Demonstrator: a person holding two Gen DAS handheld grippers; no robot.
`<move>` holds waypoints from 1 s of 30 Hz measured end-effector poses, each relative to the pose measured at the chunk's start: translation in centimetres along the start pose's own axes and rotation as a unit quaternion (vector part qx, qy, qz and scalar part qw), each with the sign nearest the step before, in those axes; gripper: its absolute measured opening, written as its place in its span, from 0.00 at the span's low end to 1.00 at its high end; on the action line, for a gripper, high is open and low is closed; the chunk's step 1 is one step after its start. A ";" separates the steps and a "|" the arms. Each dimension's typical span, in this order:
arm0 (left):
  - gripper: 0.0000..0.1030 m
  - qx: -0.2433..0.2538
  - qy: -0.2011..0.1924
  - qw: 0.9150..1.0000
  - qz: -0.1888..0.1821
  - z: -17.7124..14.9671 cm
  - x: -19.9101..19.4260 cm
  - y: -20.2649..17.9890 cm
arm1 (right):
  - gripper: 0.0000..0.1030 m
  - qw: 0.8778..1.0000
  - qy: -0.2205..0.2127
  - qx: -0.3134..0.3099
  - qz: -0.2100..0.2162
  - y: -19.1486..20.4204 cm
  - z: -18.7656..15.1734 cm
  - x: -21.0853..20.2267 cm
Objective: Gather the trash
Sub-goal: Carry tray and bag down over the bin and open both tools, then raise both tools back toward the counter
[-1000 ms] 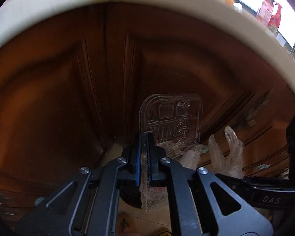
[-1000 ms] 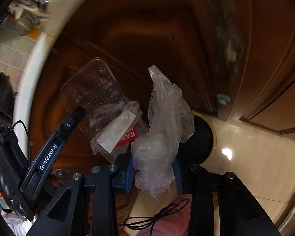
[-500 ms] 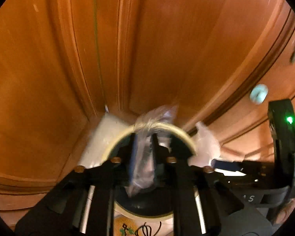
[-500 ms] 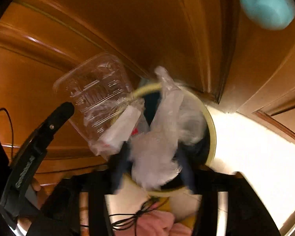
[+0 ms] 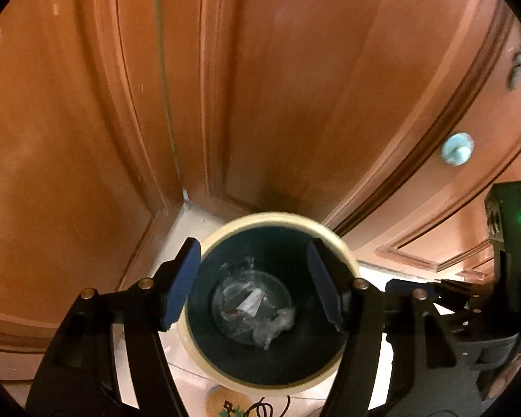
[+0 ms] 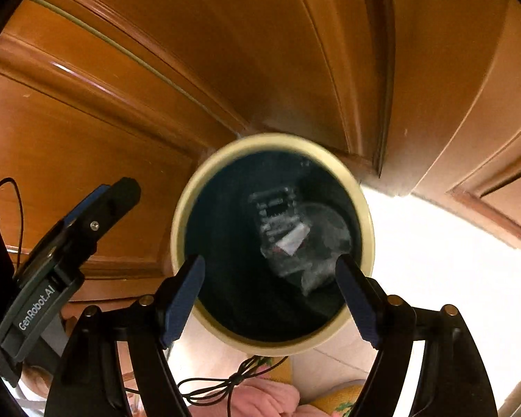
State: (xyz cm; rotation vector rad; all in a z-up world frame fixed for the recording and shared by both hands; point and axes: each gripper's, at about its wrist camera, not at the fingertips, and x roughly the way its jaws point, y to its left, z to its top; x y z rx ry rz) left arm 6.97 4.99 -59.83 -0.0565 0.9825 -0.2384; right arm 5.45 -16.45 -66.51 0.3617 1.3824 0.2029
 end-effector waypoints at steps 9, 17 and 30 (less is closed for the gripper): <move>0.59 -0.006 -0.043 0.999 -0.024 7.2 -10.4 -2.2 | 0.77 0.995 -0.094 -0.016 0.019 4.3 1.0 -12.0; 0.59 0.000 -0.114 0.993 -0.024 16.8 -23.7 -4.8 | 0.77 0.986 -0.155 -0.057 0.035 9.2 3.3 -27.5; 0.80 0.044 -0.193 0.980 -0.017 33.5 -39.3 -8.1 | 0.89 0.940 -0.317 -0.126 -0.001 18.9 11.1 -50.2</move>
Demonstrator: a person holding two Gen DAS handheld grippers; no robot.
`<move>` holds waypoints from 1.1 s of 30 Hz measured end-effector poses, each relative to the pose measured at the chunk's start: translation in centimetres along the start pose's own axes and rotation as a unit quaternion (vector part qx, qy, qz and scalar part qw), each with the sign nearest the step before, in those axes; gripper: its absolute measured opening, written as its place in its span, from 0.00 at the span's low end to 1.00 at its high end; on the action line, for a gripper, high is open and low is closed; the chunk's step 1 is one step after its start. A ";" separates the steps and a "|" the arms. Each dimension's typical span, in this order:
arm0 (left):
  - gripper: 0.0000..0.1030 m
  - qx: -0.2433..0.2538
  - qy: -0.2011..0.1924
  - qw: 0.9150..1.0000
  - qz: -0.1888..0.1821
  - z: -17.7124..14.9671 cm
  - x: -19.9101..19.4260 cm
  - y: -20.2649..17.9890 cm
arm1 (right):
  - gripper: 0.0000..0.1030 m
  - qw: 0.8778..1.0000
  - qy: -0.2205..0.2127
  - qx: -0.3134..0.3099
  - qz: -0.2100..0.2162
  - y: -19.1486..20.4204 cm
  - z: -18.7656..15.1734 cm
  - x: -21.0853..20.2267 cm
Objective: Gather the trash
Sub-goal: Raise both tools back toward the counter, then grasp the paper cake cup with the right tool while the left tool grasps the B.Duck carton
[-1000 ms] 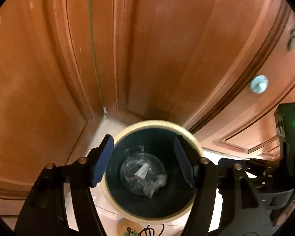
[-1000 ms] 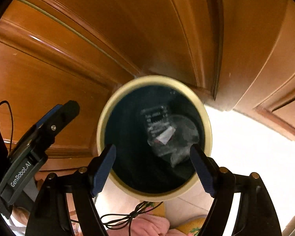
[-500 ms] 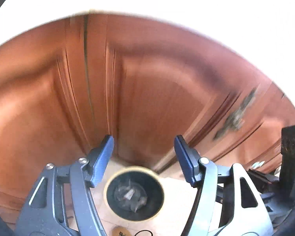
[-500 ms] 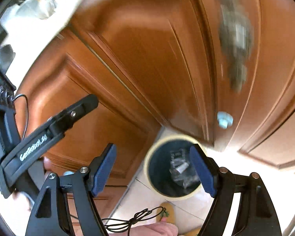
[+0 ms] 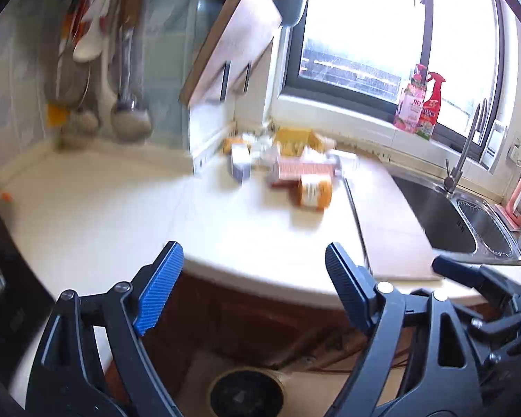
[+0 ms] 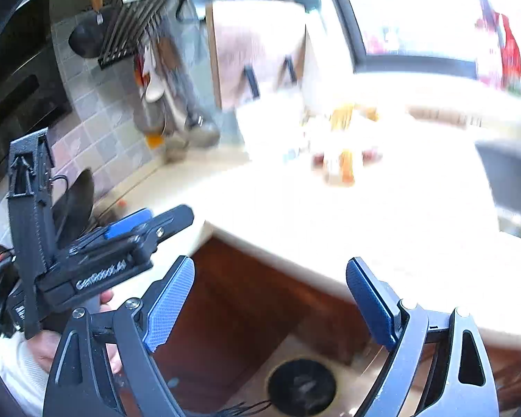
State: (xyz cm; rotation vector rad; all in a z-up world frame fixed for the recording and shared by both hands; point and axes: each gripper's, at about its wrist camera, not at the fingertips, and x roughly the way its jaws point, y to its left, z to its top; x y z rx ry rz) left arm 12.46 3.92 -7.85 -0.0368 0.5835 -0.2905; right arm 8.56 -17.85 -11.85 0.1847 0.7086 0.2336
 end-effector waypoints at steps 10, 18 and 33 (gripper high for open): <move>0.81 0.015 0.005 1.000 0.009 13.0 0.8 1.5 | 0.93 0.996 -0.003 0.004 -0.089 1.5 14.6 0.4; 0.82 -0.007 0.047 0.999 0.014 12.4 8.3 4.5 | 0.93 0.986 0.029 0.031 -0.161 -2.6 18.2 11.4; 0.82 0.023 0.104 0.994 0.002 11.5 18.7 4.2 | 0.70 0.969 0.102 0.009 -0.226 -5.3 17.0 26.0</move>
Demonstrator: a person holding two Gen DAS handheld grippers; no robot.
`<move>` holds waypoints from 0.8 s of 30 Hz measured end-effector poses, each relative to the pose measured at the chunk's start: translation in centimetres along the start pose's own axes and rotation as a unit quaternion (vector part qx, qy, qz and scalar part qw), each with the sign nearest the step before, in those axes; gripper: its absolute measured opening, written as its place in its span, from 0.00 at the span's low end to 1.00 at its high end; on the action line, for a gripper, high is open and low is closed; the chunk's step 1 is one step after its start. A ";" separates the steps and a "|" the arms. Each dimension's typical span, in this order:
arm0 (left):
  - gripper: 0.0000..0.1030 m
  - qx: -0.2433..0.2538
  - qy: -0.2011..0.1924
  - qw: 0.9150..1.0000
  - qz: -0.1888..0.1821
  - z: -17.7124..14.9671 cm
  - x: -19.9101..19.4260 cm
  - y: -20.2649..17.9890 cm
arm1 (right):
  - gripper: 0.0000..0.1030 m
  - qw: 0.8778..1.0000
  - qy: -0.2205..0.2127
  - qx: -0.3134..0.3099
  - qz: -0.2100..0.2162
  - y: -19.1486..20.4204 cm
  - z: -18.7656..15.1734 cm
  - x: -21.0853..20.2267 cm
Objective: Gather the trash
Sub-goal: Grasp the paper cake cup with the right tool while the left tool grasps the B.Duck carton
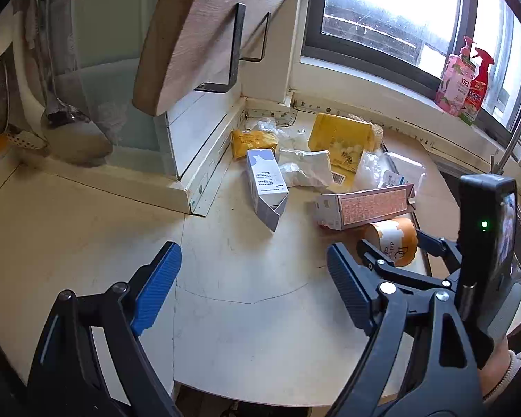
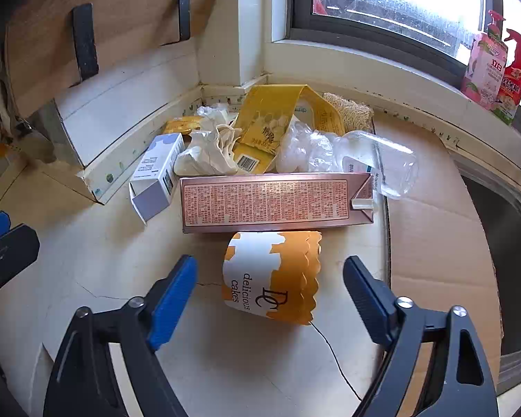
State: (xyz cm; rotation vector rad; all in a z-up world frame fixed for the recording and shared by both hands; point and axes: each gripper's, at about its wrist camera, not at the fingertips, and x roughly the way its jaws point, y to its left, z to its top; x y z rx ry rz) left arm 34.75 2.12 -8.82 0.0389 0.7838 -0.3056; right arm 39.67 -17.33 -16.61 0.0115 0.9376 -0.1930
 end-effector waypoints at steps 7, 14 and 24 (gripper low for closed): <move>0.82 0.057 -0.002 0.998 -0.023 0.2 0.8 -2.0 | 0.48 0.999 0.028 0.024 0.014 -0.6 -0.6 1.5; 0.82 0.164 0.005 0.985 -0.048 0.1 2.9 -6.1 | 0.47 0.995 0.020 0.074 0.058 -4.2 -2.3 -2.2; 0.82 0.265 0.069 0.948 -0.159 2.8 7.2 -12.2 | 0.47 0.981 0.004 0.162 0.104 -10.2 -6.5 -7.9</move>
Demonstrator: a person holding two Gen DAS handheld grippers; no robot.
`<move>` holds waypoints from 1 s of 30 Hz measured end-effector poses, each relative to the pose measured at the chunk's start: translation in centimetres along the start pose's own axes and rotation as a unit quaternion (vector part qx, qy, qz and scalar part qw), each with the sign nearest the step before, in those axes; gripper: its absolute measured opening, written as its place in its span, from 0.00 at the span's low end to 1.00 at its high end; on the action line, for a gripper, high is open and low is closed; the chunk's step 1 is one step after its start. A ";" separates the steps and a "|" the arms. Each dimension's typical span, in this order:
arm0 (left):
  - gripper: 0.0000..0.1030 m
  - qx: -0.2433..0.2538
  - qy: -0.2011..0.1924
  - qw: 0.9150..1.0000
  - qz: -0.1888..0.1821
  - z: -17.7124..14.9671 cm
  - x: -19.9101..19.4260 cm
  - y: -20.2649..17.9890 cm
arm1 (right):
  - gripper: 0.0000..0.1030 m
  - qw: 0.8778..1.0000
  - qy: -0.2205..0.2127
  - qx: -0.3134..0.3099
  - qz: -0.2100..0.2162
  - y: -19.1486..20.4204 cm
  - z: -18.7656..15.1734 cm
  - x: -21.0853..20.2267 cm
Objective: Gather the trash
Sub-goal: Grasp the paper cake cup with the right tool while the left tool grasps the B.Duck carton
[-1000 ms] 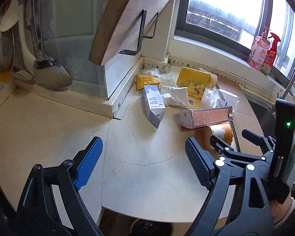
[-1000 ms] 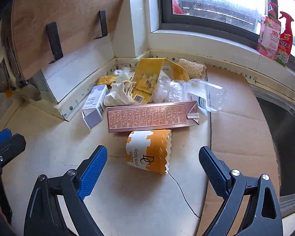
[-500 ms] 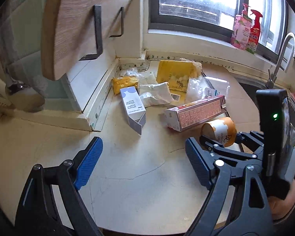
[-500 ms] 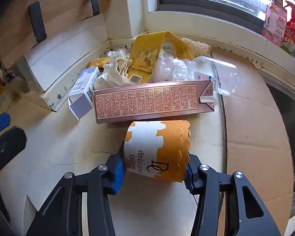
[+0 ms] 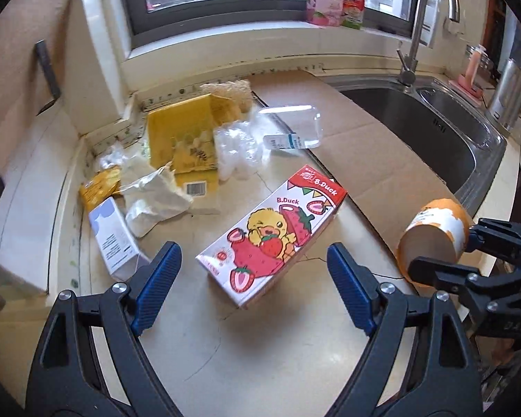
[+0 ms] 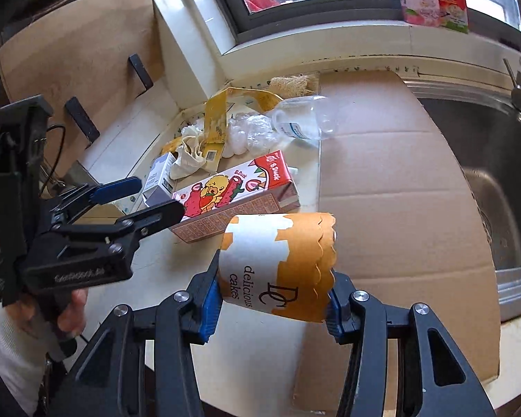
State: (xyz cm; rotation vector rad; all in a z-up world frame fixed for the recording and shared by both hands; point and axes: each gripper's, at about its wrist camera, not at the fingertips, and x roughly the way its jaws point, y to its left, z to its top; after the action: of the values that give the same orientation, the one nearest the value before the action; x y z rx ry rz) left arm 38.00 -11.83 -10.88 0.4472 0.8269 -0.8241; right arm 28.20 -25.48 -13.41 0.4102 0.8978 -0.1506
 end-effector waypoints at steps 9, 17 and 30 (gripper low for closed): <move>0.82 0.096 0.089 0.991 -0.028 1.5 5.8 -1.4 | 0.47 0.999 -0.006 0.054 0.008 -3.6 -2.0 -2.1; 0.67 0.090 0.120 0.988 -0.041 1.4 7.3 -1.4 | 0.47 0.998 -0.009 0.064 0.012 -4.3 -2.2 -2.8; 0.51 0.025 0.090 0.995 0.033 -1.1 4.1 -3.6 | 0.47 0.998 -0.003 0.052 0.025 -3.3 -2.5 -2.9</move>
State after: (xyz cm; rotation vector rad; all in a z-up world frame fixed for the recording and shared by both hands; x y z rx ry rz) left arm 36.36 -15.23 -14.89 0.5972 0.9549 -0.7531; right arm 23.64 -27.61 -13.42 0.5285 0.8762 -0.1521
